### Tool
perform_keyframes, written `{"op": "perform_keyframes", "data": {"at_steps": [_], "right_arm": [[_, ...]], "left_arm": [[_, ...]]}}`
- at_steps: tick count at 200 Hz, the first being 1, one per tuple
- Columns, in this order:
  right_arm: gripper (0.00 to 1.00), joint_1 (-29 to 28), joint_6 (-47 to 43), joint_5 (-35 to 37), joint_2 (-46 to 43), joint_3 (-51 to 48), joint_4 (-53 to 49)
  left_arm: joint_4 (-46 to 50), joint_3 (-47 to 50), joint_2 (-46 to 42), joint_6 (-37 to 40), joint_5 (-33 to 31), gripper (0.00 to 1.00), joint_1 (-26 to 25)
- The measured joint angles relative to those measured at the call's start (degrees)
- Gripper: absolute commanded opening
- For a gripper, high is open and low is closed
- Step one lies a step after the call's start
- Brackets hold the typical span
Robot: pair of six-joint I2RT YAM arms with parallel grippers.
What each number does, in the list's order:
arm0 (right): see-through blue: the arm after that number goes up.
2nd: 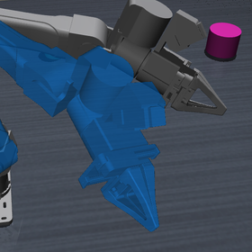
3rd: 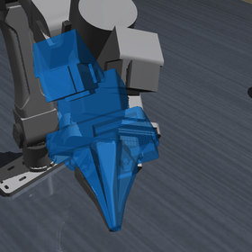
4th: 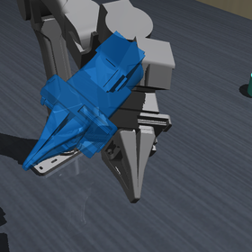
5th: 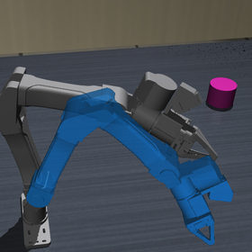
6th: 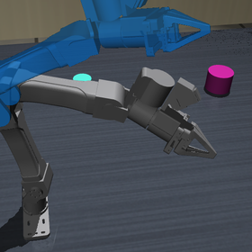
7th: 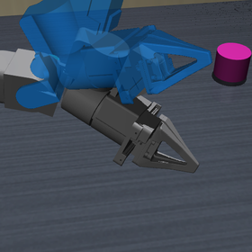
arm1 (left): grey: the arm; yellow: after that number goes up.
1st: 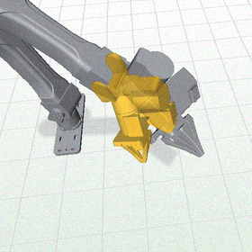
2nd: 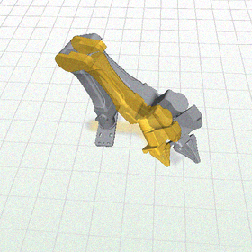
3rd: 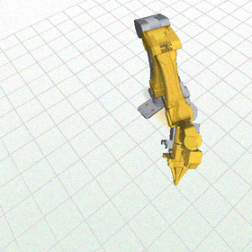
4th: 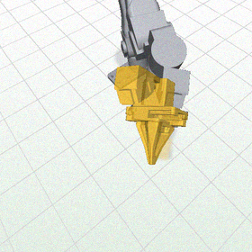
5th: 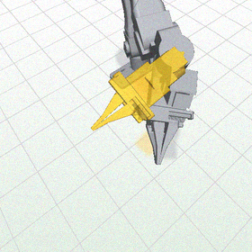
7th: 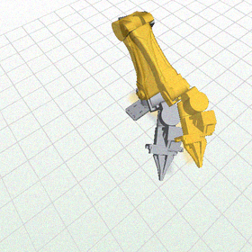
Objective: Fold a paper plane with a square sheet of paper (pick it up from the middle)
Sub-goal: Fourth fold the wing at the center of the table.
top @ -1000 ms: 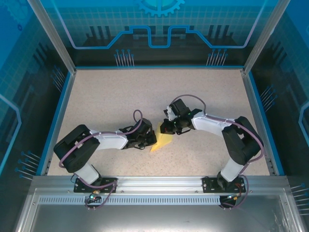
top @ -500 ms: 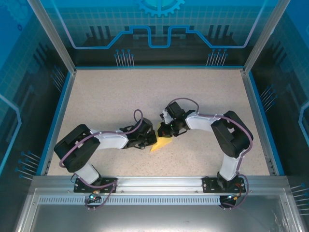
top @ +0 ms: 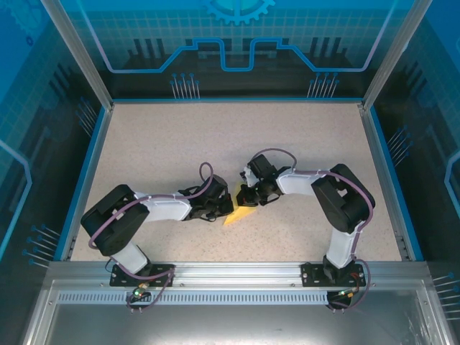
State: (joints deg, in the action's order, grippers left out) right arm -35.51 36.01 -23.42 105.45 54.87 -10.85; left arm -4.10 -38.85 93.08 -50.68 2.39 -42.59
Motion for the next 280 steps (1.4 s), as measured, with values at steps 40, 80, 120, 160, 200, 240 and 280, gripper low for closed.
{"op": "perform_keyframes", "data": {"at_steps": [40, 80, 120, 160, 200, 240, 280], "right_arm": [[0.04, 0.31, 0.63, -0.85, -0.11, -0.94, 1.57], [0.03, 0.48, 1.09, -1.07, -0.22, -1.31, 2.16], [0.03, 0.48, 1.09, -1.07, -0.22, -1.31, 2.14], [0.03, 0.55, 1.07, -1.11, -0.2, -1.31, 2.12], [0.03, 0.57, 1.07, -1.16, -0.2, -1.31, 2.12], [0.03, 0.68, 1.03, -1.14, -0.15, -1.29, 2.12], [0.03, 1.07, 0.98, -1.64, -0.15, -1.27, 2.14]], "left_arm": [[0.0, 0.0, 0.04, 0.0, 0.0, 0.0, 0.0], [1.31, -0.68, -0.24, 1.36, 0.0, 0.0, 0.0], [4.28, -1.11, -5.64, 2.62, 0.0, 0.01, 0.0], [2.12, -1.25, -7.28, 2.51, 2.08, 0.0, 0.0], [-0.55, -1.18, -3.69, 1.25, 4.96, 0.0, 0.0], [-1.22, -1.2, -2.8, 1.07, 5.29, 0.0, 0.07], [-1.53, -1.46, -2.29, 1.05, 5.27, 0.0, 0.07]]}}
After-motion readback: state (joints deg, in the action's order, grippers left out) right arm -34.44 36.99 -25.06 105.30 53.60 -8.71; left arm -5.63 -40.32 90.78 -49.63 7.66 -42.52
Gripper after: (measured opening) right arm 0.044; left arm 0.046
